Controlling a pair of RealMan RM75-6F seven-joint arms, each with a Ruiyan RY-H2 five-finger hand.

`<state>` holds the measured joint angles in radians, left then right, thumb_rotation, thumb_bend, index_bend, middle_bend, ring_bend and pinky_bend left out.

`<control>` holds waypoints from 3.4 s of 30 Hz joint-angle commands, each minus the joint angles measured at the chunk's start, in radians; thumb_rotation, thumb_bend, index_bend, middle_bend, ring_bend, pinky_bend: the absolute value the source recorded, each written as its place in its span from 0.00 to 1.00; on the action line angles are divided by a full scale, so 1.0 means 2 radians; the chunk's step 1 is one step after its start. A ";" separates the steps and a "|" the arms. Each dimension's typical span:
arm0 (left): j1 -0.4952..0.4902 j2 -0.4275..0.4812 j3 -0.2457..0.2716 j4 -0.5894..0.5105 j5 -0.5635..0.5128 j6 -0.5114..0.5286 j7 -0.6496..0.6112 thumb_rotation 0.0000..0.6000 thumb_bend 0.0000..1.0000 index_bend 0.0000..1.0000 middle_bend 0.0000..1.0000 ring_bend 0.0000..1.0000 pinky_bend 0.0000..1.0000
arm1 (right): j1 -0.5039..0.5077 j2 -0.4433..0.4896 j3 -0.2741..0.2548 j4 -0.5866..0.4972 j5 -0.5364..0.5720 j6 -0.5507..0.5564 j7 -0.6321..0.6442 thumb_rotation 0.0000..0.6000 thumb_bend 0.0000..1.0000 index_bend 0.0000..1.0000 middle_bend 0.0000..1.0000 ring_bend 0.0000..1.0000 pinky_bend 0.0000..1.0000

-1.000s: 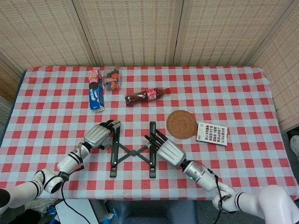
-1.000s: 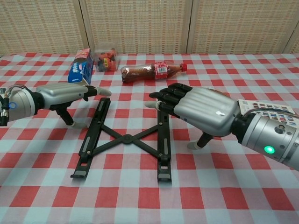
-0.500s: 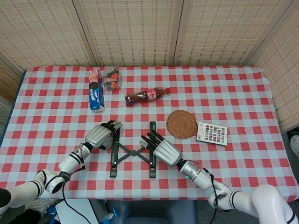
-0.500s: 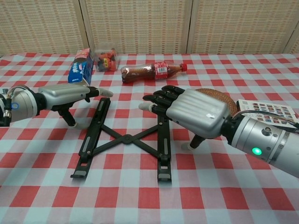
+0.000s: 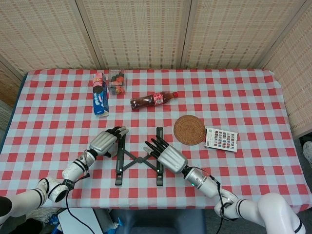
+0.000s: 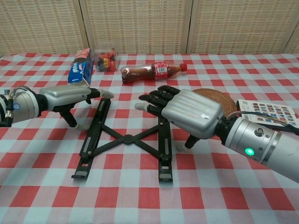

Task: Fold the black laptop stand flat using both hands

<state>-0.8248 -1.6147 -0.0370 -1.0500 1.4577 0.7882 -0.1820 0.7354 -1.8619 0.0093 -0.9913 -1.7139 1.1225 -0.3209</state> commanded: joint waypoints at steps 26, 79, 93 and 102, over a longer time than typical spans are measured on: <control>0.000 0.009 0.000 -0.025 -0.004 -0.011 -0.042 1.00 0.28 0.00 0.00 0.01 0.20 | 0.006 -0.045 0.002 0.050 -0.003 0.025 0.030 1.00 0.00 0.00 0.00 0.00 0.00; 0.021 0.087 -0.019 -0.099 -0.035 0.020 -0.061 0.98 0.28 0.00 0.00 0.01 0.20 | 0.076 0.088 -0.004 -0.127 -0.021 -0.034 0.050 1.00 0.00 0.00 0.00 0.00 0.00; 0.044 0.128 -0.023 -0.114 -0.036 0.044 -0.065 0.99 0.28 0.00 0.00 0.01 0.20 | 0.186 0.154 0.007 -0.195 0.008 -0.237 0.055 1.00 0.00 0.00 0.00 0.00 0.00; 0.051 0.130 -0.025 -0.109 -0.034 0.049 -0.075 1.00 0.28 0.00 0.00 0.01 0.20 | 0.230 0.125 0.007 -0.149 0.002 -0.280 0.057 1.00 0.00 0.00 0.00 0.00 0.00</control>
<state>-0.7242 -1.3541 -0.0859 -1.2698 1.3902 0.8861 -0.3321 1.1867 -1.6043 0.0255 -1.2997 -1.7065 0.5717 -0.2079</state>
